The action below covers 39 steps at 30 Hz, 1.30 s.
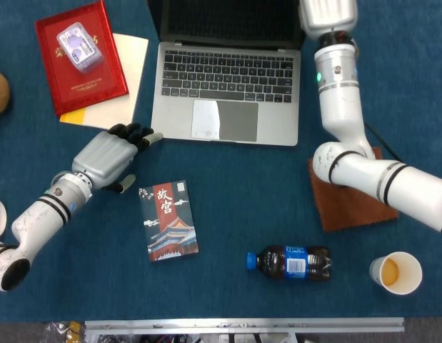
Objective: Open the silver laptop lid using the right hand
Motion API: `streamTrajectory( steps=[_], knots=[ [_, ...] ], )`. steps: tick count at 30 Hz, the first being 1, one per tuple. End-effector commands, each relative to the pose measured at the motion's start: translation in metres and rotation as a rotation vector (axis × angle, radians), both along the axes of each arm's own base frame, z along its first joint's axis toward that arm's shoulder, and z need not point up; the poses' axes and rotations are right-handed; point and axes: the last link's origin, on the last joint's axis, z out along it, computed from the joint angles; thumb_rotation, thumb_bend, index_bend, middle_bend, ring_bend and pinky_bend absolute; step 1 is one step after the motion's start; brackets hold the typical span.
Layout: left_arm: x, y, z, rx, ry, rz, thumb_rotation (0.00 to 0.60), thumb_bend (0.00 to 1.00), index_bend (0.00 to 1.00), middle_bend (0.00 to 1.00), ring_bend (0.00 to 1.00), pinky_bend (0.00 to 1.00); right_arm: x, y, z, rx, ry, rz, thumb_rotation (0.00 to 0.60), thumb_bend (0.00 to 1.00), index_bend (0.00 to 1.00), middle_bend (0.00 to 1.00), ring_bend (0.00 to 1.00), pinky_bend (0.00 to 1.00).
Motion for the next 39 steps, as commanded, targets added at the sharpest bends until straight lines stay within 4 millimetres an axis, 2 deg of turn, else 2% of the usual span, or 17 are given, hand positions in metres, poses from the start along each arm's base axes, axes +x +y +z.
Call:
streamTrajectory(
  steps=[1, 8, 16, 22, 27, 39],
  knots=[
    [-0.001, 0.0, 0.0, 0.0, 0.002, 0.001, 0.587, 0.41, 0.06, 0.06, 0.03, 0.05, -0.003, -0.005, 0.001, -0.007, -0.005, -0.011, 0.6, 0.25, 0.0, 0.09, 0.0, 0.0],
    [-0.002, 0.0, 0.001, 0.002, 0.004, 0.006, 0.589, 0.41, 0.06, 0.06, 0.02, 0.05, -0.01, -0.013, 0.004, -0.027, 0.004, -0.031, 0.6, 0.25, 0.0, 0.09, 0.0, 0.0],
    [-0.001, 0.0, 0.002, 0.006, 0.002, 0.005, 0.587, 0.41, 0.06, 0.06, 0.02, 0.05, -0.01, -0.015, 0.007, -0.039, -0.007, -0.028, 0.6, 0.24, 0.0, 0.09, 0.0, 0.0],
    [0.0, 0.001, 0.009, 0.026, -0.006, 0.003, 0.588, 0.41, 0.06, 0.06, 0.02, 0.05, -0.006, -0.002, 0.008, -0.005, -0.04, 0.026, 0.6, 0.24, 0.0, 0.09, 0.0, 0.0],
    [0.0, 0.004, 0.021, 0.07, -0.03, 0.018, 0.588, 0.41, 0.06, 0.06, 0.02, 0.05, -0.01, 0.015, 0.015, 0.029, -0.057, 0.06, 0.6, 0.25, 0.0, 0.09, 0.0, 0.0],
    [-0.01, 0.006, 0.066, 0.215, -0.047, 0.042, 0.6, 0.41, 0.06, 0.06, 0.02, 0.05, -0.023, 0.047, 0.047, 0.064, -0.088, 0.101, 0.6, 0.25, 0.0, 0.09, 0.0, 0.0]
  ],
)
